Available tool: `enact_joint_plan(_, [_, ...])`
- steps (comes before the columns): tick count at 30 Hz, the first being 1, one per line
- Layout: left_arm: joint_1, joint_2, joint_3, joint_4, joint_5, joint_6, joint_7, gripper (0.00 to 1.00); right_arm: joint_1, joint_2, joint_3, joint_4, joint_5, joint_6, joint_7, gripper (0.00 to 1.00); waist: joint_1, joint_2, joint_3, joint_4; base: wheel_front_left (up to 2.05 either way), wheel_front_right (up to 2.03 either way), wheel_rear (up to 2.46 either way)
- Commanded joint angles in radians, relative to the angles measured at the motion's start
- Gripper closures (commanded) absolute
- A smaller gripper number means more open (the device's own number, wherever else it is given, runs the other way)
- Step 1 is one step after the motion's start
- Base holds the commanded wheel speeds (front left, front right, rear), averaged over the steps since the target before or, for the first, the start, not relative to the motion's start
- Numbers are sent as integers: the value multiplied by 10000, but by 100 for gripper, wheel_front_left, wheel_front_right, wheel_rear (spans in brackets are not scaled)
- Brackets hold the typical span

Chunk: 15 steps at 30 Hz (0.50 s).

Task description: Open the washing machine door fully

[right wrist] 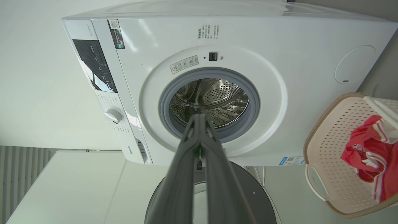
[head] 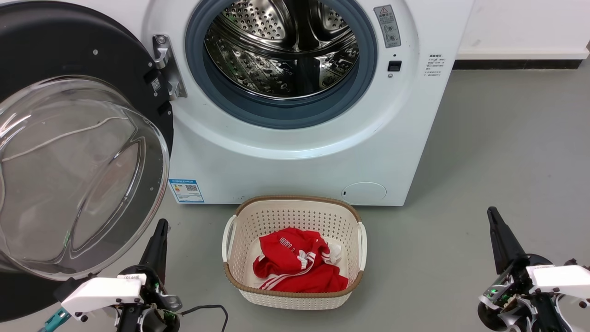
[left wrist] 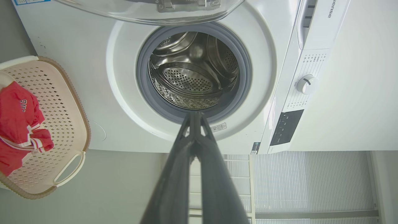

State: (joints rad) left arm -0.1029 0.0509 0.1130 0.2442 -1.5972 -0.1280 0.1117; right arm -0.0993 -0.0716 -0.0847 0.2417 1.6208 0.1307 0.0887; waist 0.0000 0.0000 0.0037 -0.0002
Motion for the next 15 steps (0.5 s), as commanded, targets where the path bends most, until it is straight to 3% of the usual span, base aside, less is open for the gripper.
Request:
enact_joint_plan(1, [-114, -13, 28, 43, -196, -59, 69, 100, -120, 17, -26, 31, 193, 0, 70, 100, 0, 0, -5, 2, 0, 0, 0])
enact_joint_plan(15, [-104, -13, 26, 34, -164, -53, 60, 100, -126, 53, -76, 29, 95, 0, 83, 100, 0, 0, -6, 2, 0, 0, 0])
